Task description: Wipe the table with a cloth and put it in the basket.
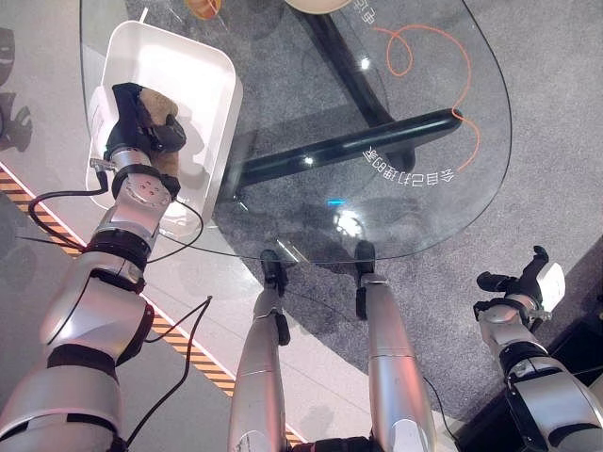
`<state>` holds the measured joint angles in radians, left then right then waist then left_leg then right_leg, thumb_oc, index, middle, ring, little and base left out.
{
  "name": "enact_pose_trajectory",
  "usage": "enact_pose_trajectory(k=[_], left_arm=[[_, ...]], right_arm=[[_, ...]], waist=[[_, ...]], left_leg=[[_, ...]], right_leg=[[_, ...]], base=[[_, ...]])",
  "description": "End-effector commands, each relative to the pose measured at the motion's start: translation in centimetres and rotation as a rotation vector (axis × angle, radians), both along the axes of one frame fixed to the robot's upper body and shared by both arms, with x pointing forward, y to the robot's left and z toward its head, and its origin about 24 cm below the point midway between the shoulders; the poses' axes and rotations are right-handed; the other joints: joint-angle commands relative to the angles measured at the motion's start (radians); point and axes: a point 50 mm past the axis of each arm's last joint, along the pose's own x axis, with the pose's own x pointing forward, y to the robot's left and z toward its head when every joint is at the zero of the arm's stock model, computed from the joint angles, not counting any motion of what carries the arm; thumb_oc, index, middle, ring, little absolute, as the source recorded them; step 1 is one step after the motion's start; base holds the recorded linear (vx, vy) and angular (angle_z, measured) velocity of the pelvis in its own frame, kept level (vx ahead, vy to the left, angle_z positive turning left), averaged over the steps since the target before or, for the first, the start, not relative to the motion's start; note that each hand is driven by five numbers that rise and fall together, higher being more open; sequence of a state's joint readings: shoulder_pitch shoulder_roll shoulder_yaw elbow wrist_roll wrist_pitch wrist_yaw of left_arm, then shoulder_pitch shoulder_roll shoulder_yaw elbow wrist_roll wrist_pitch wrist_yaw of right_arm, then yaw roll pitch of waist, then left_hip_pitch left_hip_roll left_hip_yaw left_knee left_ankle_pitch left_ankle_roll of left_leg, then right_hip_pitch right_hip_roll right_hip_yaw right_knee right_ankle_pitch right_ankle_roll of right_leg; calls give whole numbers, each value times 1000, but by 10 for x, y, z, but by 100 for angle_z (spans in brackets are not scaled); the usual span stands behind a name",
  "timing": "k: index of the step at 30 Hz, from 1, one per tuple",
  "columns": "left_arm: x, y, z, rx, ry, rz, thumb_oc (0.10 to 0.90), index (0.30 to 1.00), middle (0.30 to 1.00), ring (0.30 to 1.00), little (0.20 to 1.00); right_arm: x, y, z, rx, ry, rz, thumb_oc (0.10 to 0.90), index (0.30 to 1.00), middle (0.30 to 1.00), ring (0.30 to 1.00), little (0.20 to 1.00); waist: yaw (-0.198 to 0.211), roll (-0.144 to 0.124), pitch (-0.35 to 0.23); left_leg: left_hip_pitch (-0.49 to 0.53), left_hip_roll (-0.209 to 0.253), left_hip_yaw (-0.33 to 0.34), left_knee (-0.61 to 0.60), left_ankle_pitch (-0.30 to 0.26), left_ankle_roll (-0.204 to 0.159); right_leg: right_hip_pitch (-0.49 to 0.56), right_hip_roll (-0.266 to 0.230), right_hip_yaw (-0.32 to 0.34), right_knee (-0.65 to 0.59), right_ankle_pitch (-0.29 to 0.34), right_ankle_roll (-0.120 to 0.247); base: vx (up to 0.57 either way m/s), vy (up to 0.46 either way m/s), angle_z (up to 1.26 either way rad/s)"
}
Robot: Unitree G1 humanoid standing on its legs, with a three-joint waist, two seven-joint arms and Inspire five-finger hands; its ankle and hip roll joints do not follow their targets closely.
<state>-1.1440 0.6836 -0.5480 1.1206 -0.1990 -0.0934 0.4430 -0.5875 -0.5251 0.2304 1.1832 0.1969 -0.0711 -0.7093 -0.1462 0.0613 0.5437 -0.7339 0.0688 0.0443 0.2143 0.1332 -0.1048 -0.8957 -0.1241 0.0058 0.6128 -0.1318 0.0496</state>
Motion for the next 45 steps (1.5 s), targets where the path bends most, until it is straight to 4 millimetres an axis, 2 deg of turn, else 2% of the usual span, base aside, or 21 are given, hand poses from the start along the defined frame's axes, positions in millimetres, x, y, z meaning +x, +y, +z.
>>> enact_pose_trajectory(k=[1, 12, 13, 14, 15, 16, 17, 39, 42, 43, 45], left_arm=[[-14, 28, 67, 66, -192, 93, 100, 300, 300, 300, 200], [-12, 25, 62, 51, -176, 74, 103, 302, 302, 302, 203], [-11, 24, 61, 50, -161, 71, 235, 415, 415, 415, 335], [-11, 24, 60, 49, -158, 71, 331, 498, 498, 498, 431], [-10, 24, 60, 48, -156, 71, 355, 519, 519, 519, 455], [-10, 24, 59, 41, -150, 71, 446, 596, 596, 596, 546], [-10, 25, 58, 42, -144, 77, 800, 900, 900, 900, 900], [-10, 25, 57, 6, -144, 90, 800, 900, 900, 900, 900], [-12, 30, 57, -6, -159, 142, 800, 900, 900, 900, 900], [-17, 39, 58, -54, -212, 197, 800, 900, 900, 900, 900], [-21, 43, 59, -74, -264, 217, 800, 900, 900, 900, 900]], right_arm=[[-17, -23, 0, -86, 34, -80, 800, 900, 900, 900, 900], [-19, -17, -5, -79, 34, -77, 800, 900, 900, 900, 900], [-19, -16, -6, -77, 32, -75, 800, 900, 900, 900, 900], [-18, -16, -6, -76, 31, -73, 800, 900, 900, 900, 900], [-18, -16, -5, -76, 30, -71, 800, 900, 900, 900, 900], [-17, -16, -5, -76, 28, -70, 800, 900, 900, 900, 900], [-16, -16, -4, -77, 26, -66, 800, 900, 900, 900, 900], [-20, -21, -6, -69, 21, -71, 800, 900, 900, 900, 900], [-20, -20, -6, -68, 18, -67, 800, 900, 900, 900, 900], [-21, -20, -7, -65, 22, -56, 800, 900, 900, 900, 900], [-24, -19, -12, -60, 30, -49, 800, 900, 900, 900, 900]], waist=[[-8, -2, -24], [-6, -15, -24], [-6, -16, -24], [-5, -18, -24], [-5, -19, -24], [-5, -20, -24], [-6, -22, -24], [0, -13, -24], [2, -10, -24], [2, -11, -24], [3, -12, -24]], left_leg=[[-10, -60, 72, 169, -152, 80], [-41, -59, 65, 191, -162, 85], [-44, -59, 63, 192, -163, 87], [-46, -60, 62, 192, -162, 87], [-47, -60, 61, 193, -162, 87], [-50, -61, 60, 194, -162, 88], [-52, -61, 59, 195, -162, 87], [-33, -64, 50, 165, -150, 83], [-15, -66, 46, 145, -142, 82], [13, -66, 44, 119, -132, 77], [41, -66, 40, 99, -126, 72]], right_leg=[[51, 105, -30, -144, 77, -23], [26, 110, -29, -135, 81, -21], [24, 110, -30, -136, 83, -20], [23, 110, -30, -137, 84, -20], [22, 111, -30, -136, 85, -20], [20, 112, -30, -136, 86, -20], [18, 113, -30, -137, 87, -21], [35, 111, -29, -156, 96, -15], [49, 111, -28, -168, 101, -12], [77, 111, -26, -190, 107, -11], [103, 112, -21, -205, 112, -7]], base=[[0, 0, 0], [0, 0, 0], [0, 0, 0], [0, 0, 0], [0, 0, 0], [0, 0, 0], [0, 0, 0], [-1, -1, 1], [-29, -19, 1], [-51, -44, 2], [-23, -41, 2]])
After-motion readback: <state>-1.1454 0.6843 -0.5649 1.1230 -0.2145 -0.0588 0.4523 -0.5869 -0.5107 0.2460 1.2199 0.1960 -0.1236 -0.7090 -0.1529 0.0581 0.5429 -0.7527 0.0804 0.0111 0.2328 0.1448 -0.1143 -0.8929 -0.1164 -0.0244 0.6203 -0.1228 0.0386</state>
